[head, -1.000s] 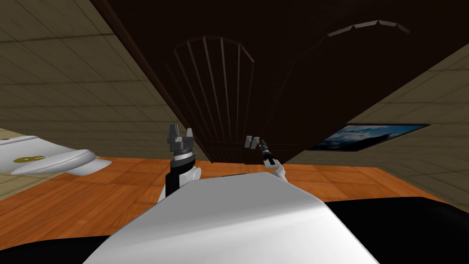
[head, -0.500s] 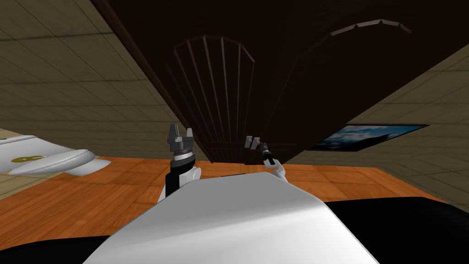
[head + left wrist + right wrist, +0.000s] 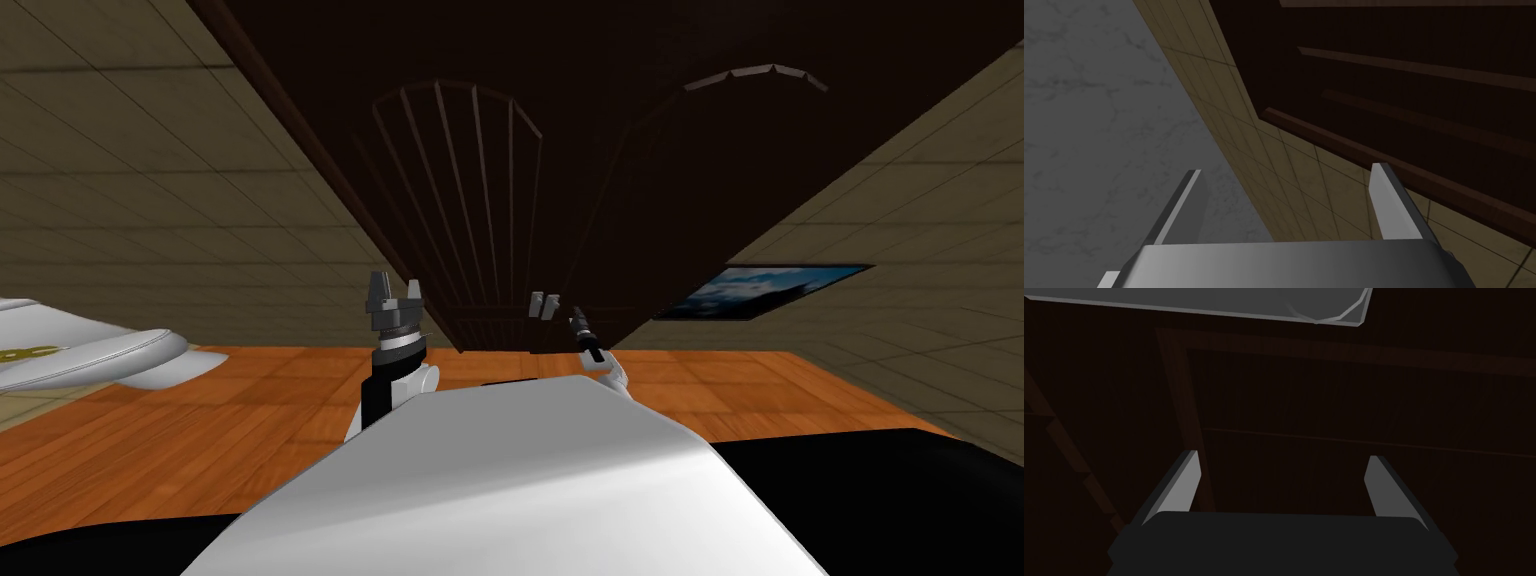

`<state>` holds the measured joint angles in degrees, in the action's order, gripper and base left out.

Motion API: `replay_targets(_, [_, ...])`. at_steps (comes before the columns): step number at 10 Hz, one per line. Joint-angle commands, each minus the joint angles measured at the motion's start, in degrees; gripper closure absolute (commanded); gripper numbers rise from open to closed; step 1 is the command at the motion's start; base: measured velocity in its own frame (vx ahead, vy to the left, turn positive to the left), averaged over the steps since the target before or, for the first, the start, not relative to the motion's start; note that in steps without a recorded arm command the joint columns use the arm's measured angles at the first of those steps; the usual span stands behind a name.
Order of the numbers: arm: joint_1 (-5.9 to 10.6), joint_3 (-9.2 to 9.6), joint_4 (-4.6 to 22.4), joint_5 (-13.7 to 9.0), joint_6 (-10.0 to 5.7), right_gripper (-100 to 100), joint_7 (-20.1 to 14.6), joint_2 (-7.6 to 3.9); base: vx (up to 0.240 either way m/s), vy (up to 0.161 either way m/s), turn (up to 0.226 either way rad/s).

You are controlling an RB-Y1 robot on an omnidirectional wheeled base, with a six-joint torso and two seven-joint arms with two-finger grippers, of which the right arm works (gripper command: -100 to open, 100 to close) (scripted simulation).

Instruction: Pull the door open

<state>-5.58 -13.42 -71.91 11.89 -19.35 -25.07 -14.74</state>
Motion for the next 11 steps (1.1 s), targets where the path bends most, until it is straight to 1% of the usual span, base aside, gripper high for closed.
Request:
replay_targets(1, [-0.45, 0.36, -0.4, 0.1, -0.07, -100, -0.4, -0.23, -0.224, -0.036, 0.026])
replay_targets(2, [-0.55, 0.81, -0.7, 0.2, -0.22, -100, -0.7, -0.17, -0.224, 0.022, 0.043])
replay_targets(3, [-0.60, 1.65, -1.3, 0.4, -0.48, -100, -1.0, 0.02, -0.175, 0.066, 0.074])
replay_targets(5, [-0.37, 3.82, -2.5, 0.8, -1.11, -100, -1.7, 0.65, -0.185, 0.113, 0.134])
replay_targets(6, [-0.48, 3.20, -2.7, 0.8, -0.46, -100, -1.3, 0.85, -0.083, 0.054, 0.017])
replay_targets(7, [-1.27, 1.66, -1.6, 0.5, -0.26, -100, -0.9, 0.29, -0.023, -0.011, -0.159])
replay_targets(8, [-1.27, 1.66, -1.6, 0.5, -0.26, -100, -0.9, 0.29, -0.013, -0.024, -0.091])
replay_targets(10, [-1.99, -0.32, -0.3, 0.1, -0.01, -100, -0.4, -0.40, 0.032, -0.054, -0.111])
replay_targets(11, [-1.97, -1.08, 0.4, -0.1, 0.02, -100, 0.0, -0.53, 0.117, -0.105, -0.136])
